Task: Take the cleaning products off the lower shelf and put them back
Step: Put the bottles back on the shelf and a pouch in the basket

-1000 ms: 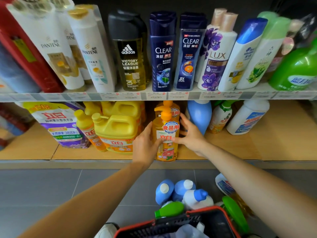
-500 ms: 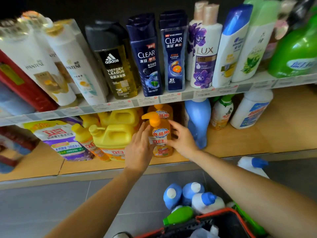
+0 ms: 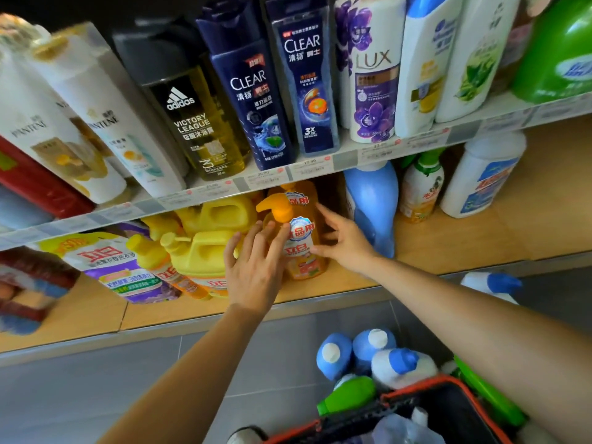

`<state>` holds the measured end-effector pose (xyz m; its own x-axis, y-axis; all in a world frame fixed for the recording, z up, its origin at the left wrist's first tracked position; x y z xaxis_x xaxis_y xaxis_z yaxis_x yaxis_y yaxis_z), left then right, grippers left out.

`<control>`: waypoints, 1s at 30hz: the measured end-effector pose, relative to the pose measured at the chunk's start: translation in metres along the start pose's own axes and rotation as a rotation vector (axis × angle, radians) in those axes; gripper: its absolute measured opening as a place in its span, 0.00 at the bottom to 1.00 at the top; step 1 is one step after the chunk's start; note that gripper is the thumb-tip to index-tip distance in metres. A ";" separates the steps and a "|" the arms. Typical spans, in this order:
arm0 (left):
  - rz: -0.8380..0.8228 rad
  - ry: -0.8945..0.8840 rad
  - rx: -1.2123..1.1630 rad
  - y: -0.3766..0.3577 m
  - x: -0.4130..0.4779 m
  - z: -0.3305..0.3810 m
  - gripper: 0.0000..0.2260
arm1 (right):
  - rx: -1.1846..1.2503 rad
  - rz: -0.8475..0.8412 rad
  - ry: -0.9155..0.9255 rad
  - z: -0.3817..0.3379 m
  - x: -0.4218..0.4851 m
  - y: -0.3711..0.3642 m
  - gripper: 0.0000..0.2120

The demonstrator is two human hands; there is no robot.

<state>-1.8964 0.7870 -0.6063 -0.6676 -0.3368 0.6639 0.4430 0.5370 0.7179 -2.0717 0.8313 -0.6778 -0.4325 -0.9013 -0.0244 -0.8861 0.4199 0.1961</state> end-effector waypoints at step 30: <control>-0.211 0.192 0.040 0.028 -0.009 -0.050 0.32 | -0.563 0.235 -0.058 -0.018 -0.013 0.025 0.10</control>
<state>-1.8484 0.7668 -0.5814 -0.6156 -0.5824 0.5308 0.2800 0.4680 0.8382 -2.0849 0.8519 -0.6548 -0.6276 -0.7778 0.0323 -0.5491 0.4717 0.6899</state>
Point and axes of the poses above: each hand's wrist, its own x-axis towards the middle knuckle, its own y-axis out of the back of the hand, z = x × y, the point moved 8 cm from there along x, towards the middle knuckle, and after that the axes turned 3 degrees about y, right-handed, at the moved point
